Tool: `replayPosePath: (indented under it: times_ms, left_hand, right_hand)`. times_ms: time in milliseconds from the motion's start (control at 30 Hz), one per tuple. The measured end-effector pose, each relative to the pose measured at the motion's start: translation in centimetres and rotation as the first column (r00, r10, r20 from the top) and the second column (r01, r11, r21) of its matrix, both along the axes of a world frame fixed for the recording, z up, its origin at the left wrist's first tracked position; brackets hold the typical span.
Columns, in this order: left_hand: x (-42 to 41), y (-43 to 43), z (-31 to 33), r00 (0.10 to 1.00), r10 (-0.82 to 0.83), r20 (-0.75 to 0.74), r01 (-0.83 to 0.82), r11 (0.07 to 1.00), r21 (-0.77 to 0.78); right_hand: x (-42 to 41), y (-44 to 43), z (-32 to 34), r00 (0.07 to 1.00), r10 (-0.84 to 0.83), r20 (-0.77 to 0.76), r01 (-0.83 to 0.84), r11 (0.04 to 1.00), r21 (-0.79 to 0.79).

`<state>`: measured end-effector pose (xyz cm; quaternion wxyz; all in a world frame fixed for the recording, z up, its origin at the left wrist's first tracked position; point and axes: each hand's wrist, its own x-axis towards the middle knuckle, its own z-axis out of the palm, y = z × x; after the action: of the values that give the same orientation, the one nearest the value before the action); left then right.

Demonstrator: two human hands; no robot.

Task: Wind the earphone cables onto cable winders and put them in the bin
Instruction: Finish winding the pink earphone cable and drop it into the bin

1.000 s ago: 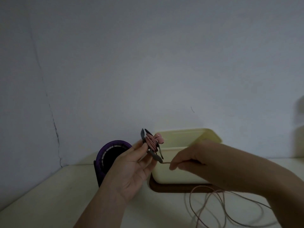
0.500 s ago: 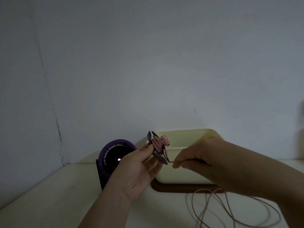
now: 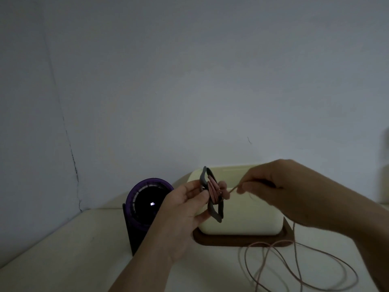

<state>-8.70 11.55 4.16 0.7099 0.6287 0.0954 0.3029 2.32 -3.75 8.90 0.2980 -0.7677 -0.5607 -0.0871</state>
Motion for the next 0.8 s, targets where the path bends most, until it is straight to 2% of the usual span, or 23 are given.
replayPosePath:
  times_ms: [133,333,467,633,800]
  left_hand:
    - [0.2,0.2,-0.4,1.0,0.003,-0.028,-0.001,0.997,0.071]
    - [0.3,-0.4,-0.8,0.989,-0.077,-0.129,0.1,0.978,0.182]
    - [0.2,-0.5,-0.7,0.978,-0.122,-0.167,0.154,0.969,0.194]
    - [0.2,-0.5,-0.7,0.976,-0.139,-0.166,0.168,0.97,0.174]
    - [0.1,-0.1,-0.6,0.977,-0.145,-0.157,0.168,0.976,0.141]
  right_hand:
    - [1.2,0.0,-0.2,0.998,-0.032,-0.057,0.041,0.986,0.159]
    - [0.1,1.2,-0.9,1.0,0.008,0.007,-0.01,0.982,0.19]
    - [0.5,1.6,-1.2,1.0,-0.002,0.007,0.0,0.973,0.232]
    - [-0.1,1.5,-1.3,0.987,0.162,-0.016,-0.152,0.952,0.266]
    - [0.0,1.7,-1.4,0.985,0.174,-0.02,-0.161,0.945,0.286]
